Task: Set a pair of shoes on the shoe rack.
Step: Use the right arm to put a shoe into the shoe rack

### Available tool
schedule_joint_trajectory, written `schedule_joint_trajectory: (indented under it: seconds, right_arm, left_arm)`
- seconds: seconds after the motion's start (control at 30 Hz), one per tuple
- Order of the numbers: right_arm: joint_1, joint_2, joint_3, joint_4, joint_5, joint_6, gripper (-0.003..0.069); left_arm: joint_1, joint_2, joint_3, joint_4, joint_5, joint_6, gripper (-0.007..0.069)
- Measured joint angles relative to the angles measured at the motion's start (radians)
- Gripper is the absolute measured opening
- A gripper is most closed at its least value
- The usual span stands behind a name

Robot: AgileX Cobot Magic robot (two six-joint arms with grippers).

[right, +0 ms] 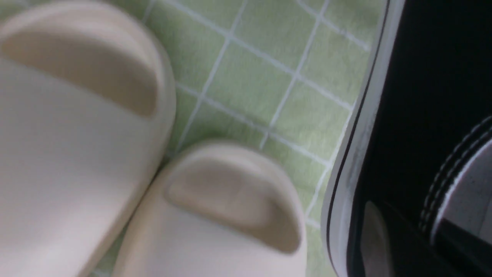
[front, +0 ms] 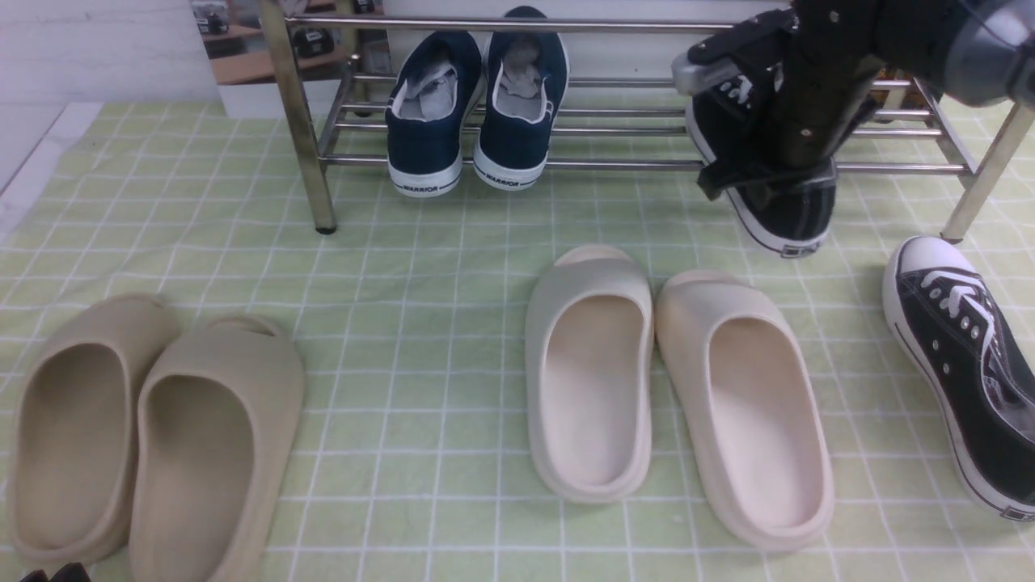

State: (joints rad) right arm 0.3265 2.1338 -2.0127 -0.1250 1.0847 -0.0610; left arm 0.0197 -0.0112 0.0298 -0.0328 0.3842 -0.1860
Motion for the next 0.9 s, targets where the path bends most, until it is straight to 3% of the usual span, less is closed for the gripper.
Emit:
schedule_joint_trajectory:
  seconds: [0.2,0.53,0.9]
  right_arm:
    - [0.001,0.088,-0.131,-0.047,-0.001,0.003,0.0018]
    - [-0.017,0.111,-0.156,-0.114,-0.100,0.125,0.0027]
    - [-0.019,0.111,-0.159,-0.069,-0.139,0.072,0.0094]
  left_arm:
    - [0.000,0.000,0.000,0.000,0.000,0.000,0.0188]
    - [0.000,0.000,0.000,0.000,0.000,0.000,0.0199]
    - [0.000,0.000,0.000,0.000,0.000,0.000,0.0207]
